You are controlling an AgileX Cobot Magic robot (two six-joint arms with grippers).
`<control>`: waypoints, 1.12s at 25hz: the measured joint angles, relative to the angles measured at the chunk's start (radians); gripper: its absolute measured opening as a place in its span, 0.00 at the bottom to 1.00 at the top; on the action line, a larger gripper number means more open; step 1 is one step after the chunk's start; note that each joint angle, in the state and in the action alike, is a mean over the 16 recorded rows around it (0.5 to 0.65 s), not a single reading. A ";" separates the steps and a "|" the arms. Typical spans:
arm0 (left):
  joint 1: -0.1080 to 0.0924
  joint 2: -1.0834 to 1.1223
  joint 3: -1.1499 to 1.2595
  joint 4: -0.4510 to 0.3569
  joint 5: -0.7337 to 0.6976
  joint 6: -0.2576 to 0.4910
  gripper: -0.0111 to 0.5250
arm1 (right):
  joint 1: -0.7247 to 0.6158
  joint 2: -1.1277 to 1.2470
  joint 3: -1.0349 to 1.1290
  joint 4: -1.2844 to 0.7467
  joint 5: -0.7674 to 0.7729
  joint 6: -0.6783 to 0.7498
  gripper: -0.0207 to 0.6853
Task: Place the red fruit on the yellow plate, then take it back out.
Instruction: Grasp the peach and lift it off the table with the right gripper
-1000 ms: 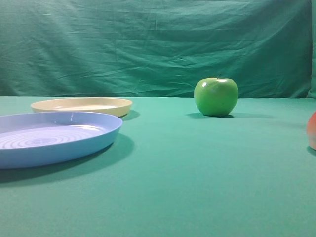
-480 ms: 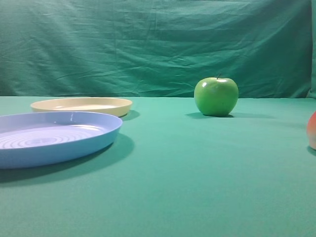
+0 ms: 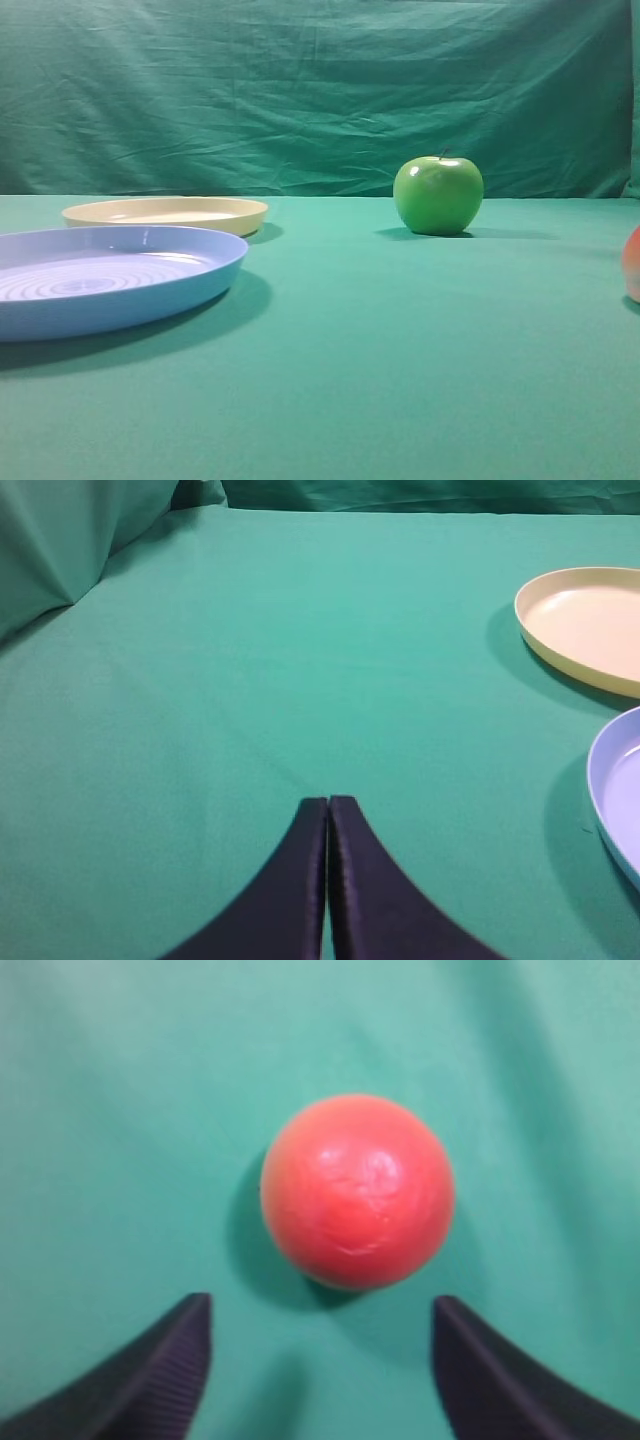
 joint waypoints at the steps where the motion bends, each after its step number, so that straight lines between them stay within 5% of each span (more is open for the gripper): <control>1: 0.000 0.000 0.000 0.000 0.000 0.000 0.02 | 0.000 0.016 -0.001 -0.006 -0.016 0.010 0.75; 6: 0.000 0.000 0.000 0.000 0.000 0.000 0.02 | 0.000 0.093 -0.002 -0.033 -0.091 0.061 0.93; 10: 0.000 0.000 0.000 0.000 0.000 0.000 0.02 | 0.000 0.154 -0.003 -0.053 -0.140 0.088 0.92; 28: 0.000 0.000 0.000 0.000 0.000 0.000 0.02 | 0.000 0.260 -0.288 -0.028 -0.065 0.067 0.33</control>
